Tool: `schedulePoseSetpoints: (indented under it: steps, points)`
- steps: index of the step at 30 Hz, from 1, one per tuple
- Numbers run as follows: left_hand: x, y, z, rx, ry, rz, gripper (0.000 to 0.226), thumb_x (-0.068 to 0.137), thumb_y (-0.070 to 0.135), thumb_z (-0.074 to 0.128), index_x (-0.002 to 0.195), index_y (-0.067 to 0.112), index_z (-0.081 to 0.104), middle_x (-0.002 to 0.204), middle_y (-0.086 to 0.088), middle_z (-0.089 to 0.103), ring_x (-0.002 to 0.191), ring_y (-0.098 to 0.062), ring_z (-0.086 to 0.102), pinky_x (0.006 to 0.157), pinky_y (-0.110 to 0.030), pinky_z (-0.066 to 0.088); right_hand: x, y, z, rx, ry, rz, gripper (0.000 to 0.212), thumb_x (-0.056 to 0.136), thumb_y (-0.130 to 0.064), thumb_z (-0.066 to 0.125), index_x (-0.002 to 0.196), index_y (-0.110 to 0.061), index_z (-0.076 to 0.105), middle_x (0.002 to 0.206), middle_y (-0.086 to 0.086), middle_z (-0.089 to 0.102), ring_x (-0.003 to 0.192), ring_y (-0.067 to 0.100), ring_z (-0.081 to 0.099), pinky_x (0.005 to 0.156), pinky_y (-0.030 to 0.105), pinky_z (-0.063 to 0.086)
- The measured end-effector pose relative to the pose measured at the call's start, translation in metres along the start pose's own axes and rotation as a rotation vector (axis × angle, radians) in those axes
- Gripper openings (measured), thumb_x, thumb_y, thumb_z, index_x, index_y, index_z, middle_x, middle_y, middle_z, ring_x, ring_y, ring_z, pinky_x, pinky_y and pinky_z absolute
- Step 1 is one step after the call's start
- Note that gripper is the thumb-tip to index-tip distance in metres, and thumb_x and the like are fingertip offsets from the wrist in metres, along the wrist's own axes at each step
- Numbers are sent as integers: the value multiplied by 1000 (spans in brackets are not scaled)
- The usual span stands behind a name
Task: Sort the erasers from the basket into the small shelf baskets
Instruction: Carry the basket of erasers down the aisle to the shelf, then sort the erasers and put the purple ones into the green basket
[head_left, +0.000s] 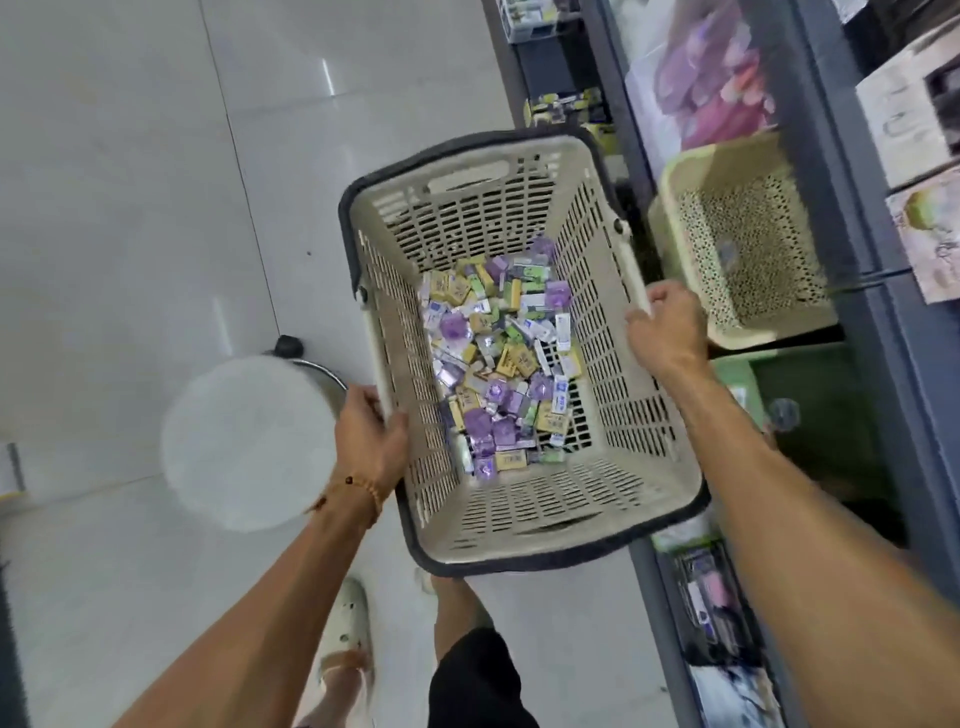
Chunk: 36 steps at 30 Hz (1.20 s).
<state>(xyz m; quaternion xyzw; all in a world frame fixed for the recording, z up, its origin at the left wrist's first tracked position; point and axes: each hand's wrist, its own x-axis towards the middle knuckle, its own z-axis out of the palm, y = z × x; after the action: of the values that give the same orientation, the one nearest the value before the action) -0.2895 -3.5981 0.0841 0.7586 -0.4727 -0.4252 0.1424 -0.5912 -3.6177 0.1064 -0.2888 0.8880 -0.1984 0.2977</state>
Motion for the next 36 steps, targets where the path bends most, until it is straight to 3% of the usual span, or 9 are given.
schedulePoseSetpoints:
  steps: [4,12,16,20,22,28,30,33,36]
  points:
    - [20,-16,20,22,23,-10,14,88,18,63,89,13,50,76,-1,57,75,-28,57,67,-36,48,23,26,34,-34,-13,-8,15,90,-11,64,104,-9,60,104,15,67,96,32,63,87,43,52]
    - [51,-37,39,92,-27,109,23,87,14,64,106,6,53,87,-7,62,75,-21,55,70,-30,43,40,60,74,-28,53,-46,11,90,-11,63,100,-6,60,94,10,62,89,27,56,85,45,49]
    - [71,-37,34,137,-84,164,22,88,19,66,100,13,48,72,6,54,64,-14,52,60,-25,40,40,58,85,-67,116,-23,11,91,-15,63,99,-7,62,92,13,63,90,29,57,83,44,49]
    - [89,-28,-2,133,-292,267,18,88,29,66,100,23,53,73,13,60,66,-2,56,63,-17,46,20,36,92,15,243,77,26,95,-15,56,117,-2,61,109,17,65,108,31,59,93,39,47]
    - [96,-24,-27,133,-417,335,21,90,27,63,110,21,58,87,12,64,76,3,58,69,-11,45,-7,18,97,153,367,137,34,97,-16,55,127,-1,55,116,16,62,107,27,58,94,36,46]
    - [129,13,-65,221,-741,605,24,95,15,53,119,18,56,106,4,58,97,4,56,73,-2,42,-83,-29,127,489,569,257,27,100,-18,51,122,-4,58,98,-4,58,85,6,55,76,14,45]
    - [146,38,-58,318,-838,749,23,96,18,52,118,16,58,105,7,60,94,7,57,76,-4,43,-89,-27,140,544,560,298,24,100,-18,52,119,-5,59,98,-4,61,86,7,57,71,5,42]
    - [177,78,-34,455,-939,900,18,95,20,53,106,34,59,103,19,61,91,10,59,79,-9,47,-81,-17,158,622,541,373,25,100,-19,51,121,-7,60,102,-4,64,91,9,58,76,8,45]
    - [216,106,13,622,-1027,887,29,94,8,53,119,22,57,109,4,60,102,-13,61,91,-33,51,-59,-3,184,651,501,447,29,101,-20,50,124,-6,60,108,3,67,95,12,60,69,0,40]
